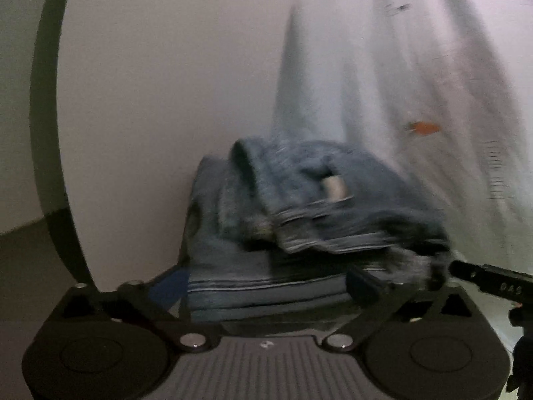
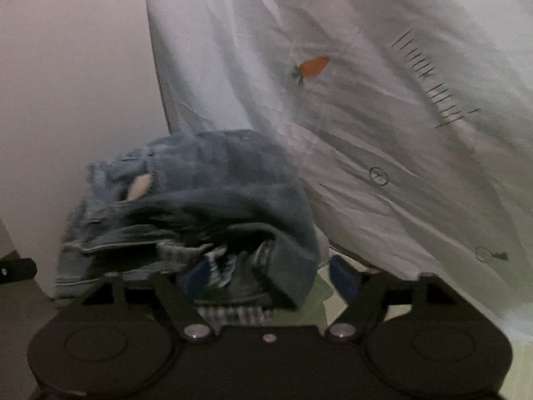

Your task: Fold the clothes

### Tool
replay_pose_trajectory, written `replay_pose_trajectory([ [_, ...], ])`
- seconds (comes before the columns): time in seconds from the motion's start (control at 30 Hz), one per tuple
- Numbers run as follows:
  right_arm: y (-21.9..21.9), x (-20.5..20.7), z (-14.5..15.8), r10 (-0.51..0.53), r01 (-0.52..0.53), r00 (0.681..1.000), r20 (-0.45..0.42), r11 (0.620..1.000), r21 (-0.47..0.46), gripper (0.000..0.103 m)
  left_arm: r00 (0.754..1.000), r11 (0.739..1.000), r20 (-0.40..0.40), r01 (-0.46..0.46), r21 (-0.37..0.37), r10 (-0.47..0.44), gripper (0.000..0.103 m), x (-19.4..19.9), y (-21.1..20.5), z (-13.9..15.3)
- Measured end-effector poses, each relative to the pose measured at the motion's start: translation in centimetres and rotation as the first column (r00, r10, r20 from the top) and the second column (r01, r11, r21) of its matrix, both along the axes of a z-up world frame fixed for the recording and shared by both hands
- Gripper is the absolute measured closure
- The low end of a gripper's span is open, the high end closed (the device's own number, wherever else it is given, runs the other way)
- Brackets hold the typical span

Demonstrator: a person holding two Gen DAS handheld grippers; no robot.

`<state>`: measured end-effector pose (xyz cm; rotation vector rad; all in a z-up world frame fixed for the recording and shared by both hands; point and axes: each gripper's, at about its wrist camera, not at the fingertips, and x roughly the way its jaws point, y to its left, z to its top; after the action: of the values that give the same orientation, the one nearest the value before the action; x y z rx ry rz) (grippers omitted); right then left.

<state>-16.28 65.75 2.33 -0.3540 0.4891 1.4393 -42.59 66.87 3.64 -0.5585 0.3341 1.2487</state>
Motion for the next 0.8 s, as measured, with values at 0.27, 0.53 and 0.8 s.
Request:
replay_pose_trajectory([
  [0.27, -9.4, -2.9, 3.8, -0.023, 0.017, 0.999, 0.043, 0.992, 0.126, 0.0, 0.997, 0.988, -0.047, 0.074, 0.133, -0.068, 0.0, 2.8, -9.3, 3.9],
  [0.53, -18.9, -4.2, 5.1, -0.016, 0.017, 1.0, -0.002, 0.994, 0.107, 0.0, 1.0, 0.998, 0.024, -0.011, 0.055, 0.01, 0.0, 2.8, -17.4, 4.3],
  [0.8, -27.3, -4.8, 3.7, 0.005, -0.006, 0.997, 0.074, 1.0, 0.015, 0.0, 0.998, 0.999, -0.053, -0.044, 0.027, 0.045, 0.0, 3.5, -25.9, 3.2],
])
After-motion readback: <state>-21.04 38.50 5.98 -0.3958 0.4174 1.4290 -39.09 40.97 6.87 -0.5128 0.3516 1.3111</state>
